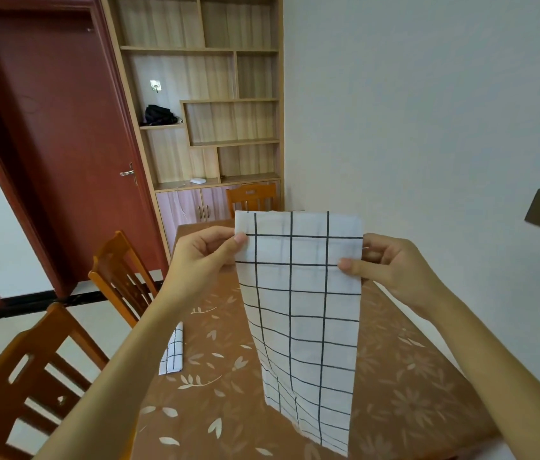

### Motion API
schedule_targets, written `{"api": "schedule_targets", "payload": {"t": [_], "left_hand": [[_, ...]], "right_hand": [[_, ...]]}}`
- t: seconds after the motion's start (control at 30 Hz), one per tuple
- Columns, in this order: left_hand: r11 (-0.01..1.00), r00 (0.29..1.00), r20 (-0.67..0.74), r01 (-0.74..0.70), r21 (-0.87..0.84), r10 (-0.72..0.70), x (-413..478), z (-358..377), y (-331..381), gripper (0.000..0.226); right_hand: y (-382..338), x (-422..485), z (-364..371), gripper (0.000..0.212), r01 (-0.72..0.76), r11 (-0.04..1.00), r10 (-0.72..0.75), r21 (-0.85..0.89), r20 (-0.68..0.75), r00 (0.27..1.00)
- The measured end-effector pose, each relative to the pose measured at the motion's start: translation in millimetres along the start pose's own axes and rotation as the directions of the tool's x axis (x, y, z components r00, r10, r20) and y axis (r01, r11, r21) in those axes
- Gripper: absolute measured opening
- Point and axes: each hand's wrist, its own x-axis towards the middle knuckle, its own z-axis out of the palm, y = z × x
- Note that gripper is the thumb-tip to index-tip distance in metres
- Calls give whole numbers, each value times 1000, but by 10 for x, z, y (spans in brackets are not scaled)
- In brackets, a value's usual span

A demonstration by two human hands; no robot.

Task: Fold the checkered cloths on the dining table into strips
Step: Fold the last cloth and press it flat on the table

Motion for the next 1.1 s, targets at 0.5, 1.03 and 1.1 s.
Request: {"api": "schedule_targets", "payload": {"t": [0.5,1.03,1.1], "left_hand": [[993,989,84,-120,-17,121,29,-41,-19,23],[972,973,125,-207,115,192,-60,-194,63,25],[982,981,129,-160,97,147,-90,-240,88,27]], "right_hand": [[1,52,18,38,45,999,-42,25,-106,994],[-12,129,152,51,68,993,-64,100,-44,997],[-27,156,201,60,89,991,-83,101,-63,995]]}}
